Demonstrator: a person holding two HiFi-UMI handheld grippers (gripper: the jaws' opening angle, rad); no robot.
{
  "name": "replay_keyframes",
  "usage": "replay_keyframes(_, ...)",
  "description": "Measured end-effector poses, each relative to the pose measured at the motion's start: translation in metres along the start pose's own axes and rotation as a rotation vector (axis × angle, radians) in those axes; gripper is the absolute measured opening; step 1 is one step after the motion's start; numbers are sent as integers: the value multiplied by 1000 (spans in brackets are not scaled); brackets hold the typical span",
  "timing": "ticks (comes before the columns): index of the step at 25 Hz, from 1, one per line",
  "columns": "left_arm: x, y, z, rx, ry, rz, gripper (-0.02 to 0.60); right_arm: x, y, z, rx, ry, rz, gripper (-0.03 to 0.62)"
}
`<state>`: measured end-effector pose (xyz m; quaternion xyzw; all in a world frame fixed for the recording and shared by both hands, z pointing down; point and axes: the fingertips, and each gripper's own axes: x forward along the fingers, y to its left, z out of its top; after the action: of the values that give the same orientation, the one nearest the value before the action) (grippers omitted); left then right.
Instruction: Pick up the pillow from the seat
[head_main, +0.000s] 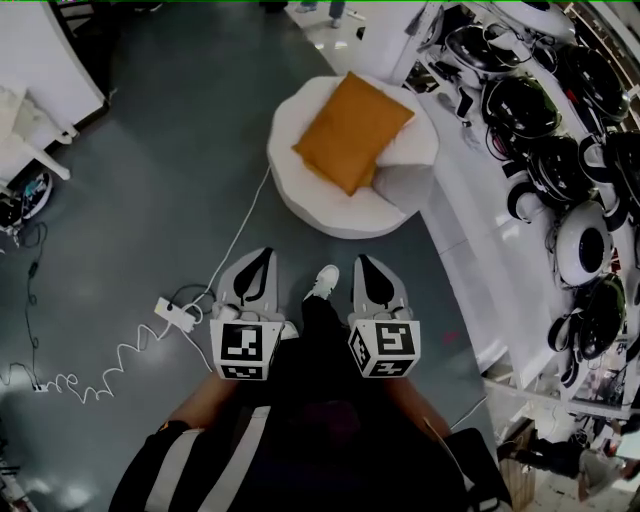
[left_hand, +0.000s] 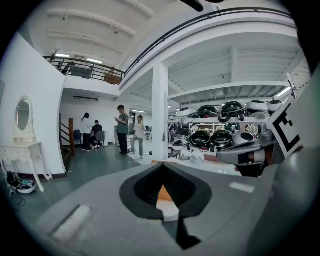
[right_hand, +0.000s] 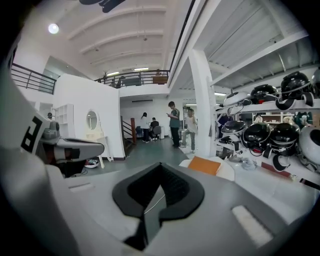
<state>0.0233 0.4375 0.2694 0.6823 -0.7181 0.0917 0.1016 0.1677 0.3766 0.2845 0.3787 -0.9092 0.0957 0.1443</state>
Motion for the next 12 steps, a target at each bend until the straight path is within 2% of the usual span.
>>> replay_keyframes(6,31,26,7,5,9,37,5,47,-4,11,10,-6,35,2)
replay_keyframes(12,96,42,14,4,35,19,5,104,-34,18,33,19,26,2)
